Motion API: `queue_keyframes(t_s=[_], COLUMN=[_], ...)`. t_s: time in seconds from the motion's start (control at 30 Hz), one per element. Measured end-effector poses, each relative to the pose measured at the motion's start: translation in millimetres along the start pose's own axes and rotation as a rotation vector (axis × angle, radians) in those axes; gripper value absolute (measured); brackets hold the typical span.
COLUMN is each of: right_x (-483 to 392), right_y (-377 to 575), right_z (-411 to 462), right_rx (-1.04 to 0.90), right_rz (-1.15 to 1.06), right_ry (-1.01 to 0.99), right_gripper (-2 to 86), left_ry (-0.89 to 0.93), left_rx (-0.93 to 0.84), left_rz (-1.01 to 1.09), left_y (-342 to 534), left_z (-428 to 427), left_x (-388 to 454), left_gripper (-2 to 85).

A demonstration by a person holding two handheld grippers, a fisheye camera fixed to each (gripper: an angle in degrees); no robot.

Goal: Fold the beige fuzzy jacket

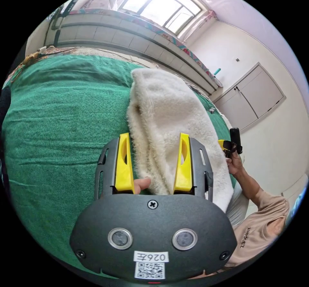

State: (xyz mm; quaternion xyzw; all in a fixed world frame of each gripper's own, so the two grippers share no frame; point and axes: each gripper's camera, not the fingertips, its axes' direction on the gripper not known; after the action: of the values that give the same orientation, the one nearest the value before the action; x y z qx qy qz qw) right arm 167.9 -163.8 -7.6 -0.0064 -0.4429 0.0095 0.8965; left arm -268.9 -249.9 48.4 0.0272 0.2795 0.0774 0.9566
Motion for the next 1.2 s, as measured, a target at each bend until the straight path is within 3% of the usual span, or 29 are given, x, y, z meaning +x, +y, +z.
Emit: queue_keyframes(t_s=[0.07,0.4,0.57,0.7,0.83,1.2], right_x=[2,-19,-28,-39,-53,-30], right_y=[-2,-16,-19,-21,-22,47], right_z=[-2,-6,-2,-12,-47,-206], right_rx=[0.024,-0.033,-0.071,-0.117,-0.210,-0.116], right_rz=[-0.005,-0.092,-0.075,-0.067,-0.079,0.052], right_ry=[-0.024,0.092,0.161,0.213,0.338,0.487], right_gripper=[13.3,15.8,6.7,4.7,4.3,3.9], left_ry=[0.065,0.038,0.047,0.127,0.211,0.229], left_rx=[-0.100,-0.094,-0.118,-0.108,-0.159,-0.231], left_rz=[0.003,0.013,0.026,0.004,-0.001,0.118], left_y=[-4,-12,-16,-12,-6,-17], left_z=[27,71,103,127,178,327], left_x=[5,17,36,53,97,287], left_gripper=[12.0,10.9,7.3,6.7,6.6,6.4])
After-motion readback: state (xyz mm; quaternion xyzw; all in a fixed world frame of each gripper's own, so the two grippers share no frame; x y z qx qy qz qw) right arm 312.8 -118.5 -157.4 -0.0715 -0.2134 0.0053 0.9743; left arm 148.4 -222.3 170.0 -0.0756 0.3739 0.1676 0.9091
